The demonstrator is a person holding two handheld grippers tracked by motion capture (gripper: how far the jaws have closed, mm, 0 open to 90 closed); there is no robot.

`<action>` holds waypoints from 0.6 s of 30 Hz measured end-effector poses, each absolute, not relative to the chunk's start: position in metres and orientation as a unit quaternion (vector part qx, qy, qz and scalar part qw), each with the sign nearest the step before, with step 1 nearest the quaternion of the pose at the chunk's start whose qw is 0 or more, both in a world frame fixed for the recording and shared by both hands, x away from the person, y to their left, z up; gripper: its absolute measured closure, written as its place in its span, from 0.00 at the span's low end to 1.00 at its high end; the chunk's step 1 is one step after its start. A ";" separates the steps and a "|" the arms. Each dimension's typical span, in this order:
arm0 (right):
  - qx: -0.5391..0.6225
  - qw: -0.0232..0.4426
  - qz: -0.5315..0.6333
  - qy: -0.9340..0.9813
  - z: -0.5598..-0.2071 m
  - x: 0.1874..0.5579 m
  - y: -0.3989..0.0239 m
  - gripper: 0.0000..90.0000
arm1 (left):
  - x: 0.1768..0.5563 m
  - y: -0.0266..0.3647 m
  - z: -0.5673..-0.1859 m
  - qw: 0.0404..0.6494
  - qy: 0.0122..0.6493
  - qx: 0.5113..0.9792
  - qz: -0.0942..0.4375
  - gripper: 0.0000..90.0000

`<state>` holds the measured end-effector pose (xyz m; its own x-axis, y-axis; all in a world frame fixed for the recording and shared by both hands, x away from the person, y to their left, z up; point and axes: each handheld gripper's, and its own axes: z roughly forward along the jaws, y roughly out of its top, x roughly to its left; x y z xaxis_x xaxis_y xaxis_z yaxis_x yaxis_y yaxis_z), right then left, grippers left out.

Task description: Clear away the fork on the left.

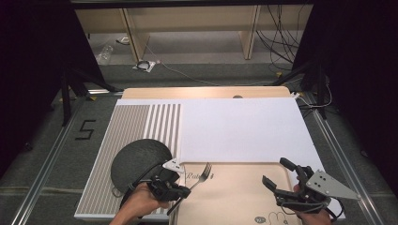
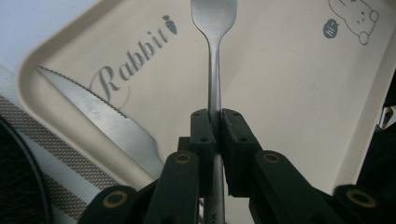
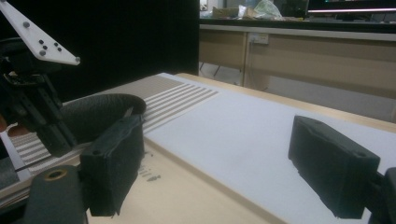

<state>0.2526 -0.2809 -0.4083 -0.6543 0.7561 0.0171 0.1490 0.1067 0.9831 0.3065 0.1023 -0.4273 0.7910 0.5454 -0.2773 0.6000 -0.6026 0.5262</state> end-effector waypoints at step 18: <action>0.324 0.260 0.583 0.698 -0.408 0.252 -0.281 0.21 | 0.290 0.076 -0.436 0.290 0.290 0.908 -0.084 0.92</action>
